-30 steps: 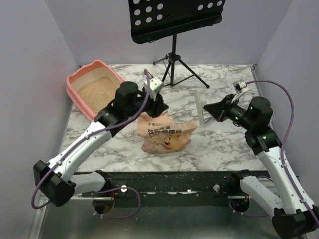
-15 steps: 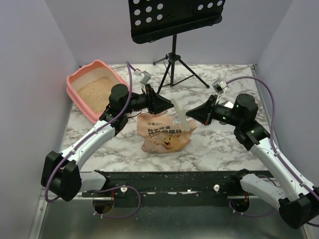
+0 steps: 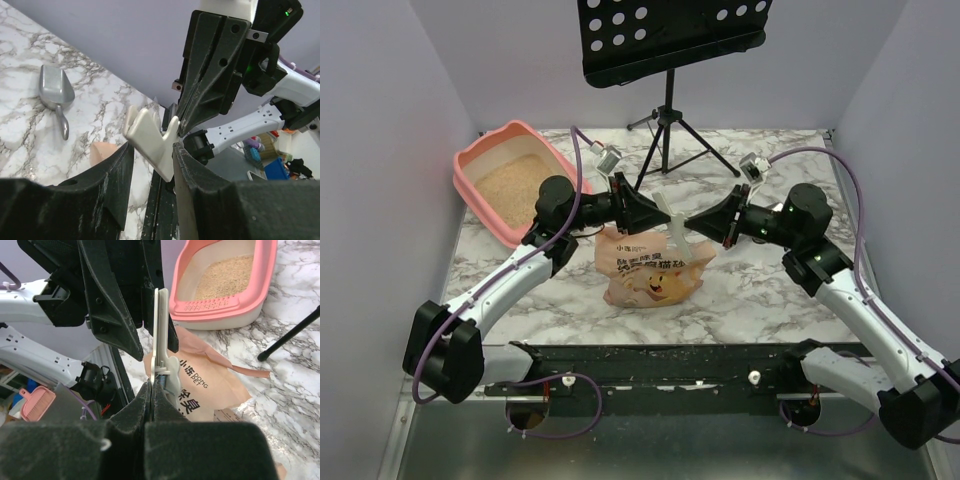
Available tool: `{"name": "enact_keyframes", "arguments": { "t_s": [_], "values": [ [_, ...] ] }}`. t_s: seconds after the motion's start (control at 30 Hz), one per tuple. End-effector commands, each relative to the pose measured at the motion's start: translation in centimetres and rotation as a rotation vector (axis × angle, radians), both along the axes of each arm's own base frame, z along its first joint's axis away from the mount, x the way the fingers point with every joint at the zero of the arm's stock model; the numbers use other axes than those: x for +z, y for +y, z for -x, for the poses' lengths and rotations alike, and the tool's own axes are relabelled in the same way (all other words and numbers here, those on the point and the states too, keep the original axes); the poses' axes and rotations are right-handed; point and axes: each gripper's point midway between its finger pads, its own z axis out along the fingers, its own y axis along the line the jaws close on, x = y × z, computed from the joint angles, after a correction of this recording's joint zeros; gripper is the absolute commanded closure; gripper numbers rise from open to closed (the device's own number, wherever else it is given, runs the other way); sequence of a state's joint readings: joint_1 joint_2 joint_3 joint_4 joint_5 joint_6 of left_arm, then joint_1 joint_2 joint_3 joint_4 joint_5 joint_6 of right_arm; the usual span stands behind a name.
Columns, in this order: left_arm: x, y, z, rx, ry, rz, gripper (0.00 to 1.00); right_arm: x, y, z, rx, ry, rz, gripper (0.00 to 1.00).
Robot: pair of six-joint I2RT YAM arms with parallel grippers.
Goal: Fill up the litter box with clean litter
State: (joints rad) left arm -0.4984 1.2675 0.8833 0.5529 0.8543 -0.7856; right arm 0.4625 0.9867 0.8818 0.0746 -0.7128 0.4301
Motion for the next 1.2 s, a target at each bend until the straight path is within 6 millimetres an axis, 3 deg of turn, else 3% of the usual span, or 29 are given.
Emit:
{"name": "enact_keyframes", "arguments": {
  "t_s": [0.0, 0.13, 0.2, 0.3, 0.4, 0.53, 0.63, 0.73, 0.83, 1.17],
  "values": [
    [0.8, 0.0, 1.1, -0.064, -0.038, 0.032, 0.56, 1.2, 0.9, 0.6, 0.056, -0.033, -0.039, 0.99],
    [0.8, 0.3, 1.2, -0.054, -0.051, 0.029, 0.60, 1.2, 1.2, 0.7, 0.072, -0.026, -0.050, 0.99],
    [0.7, 0.3, 1.1, -0.044, -0.056, 0.018, 0.69, 0.9, 1.3, 0.8, 0.078, -0.018, -0.051, 0.99],
    [0.7, 0.5, 1.1, -0.036, -0.070, 0.011, 0.90, 0.4, 1.2, 1.1, 0.080, -0.009, -0.048, 0.99],
    [0.9, 0.6, 1.2, -0.025, -0.085, 0.006, 1.00, -0.4, 1.0, 1.3, 0.070, -0.003, -0.030, 0.99],
    [1.2, 0.9, 1.5, -0.022, -0.111, 0.003, 1.00, -1.2, 0.6, 1.3, 0.054, -0.010, 0.015, 0.81],
    [1.3, 0.8, 1.9, -0.041, -0.113, -0.001, 1.00, -1.0, 0.0, 1.3, 0.027, -0.050, 0.044, 0.53],
    [1.2, 0.6, 2.4, -0.059, -0.123, -0.013, 1.00, -0.3, -0.9, 1.1, -0.021, -0.102, 0.074, 0.36],
    [1.1, 0.2, 3.1, -0.094, -0.131, -0.032, 1.00, 0.2, -1.4, 1.2, -0.036, -0.147, 0.096, 0.28],
    [1.7, -0.1, 5.2, -0.178, -0.167, -0.027, 1.00, 0.0, -0.1, 1.8, 0.078, -0.143, 0.104, 0.26]
  ]
}}
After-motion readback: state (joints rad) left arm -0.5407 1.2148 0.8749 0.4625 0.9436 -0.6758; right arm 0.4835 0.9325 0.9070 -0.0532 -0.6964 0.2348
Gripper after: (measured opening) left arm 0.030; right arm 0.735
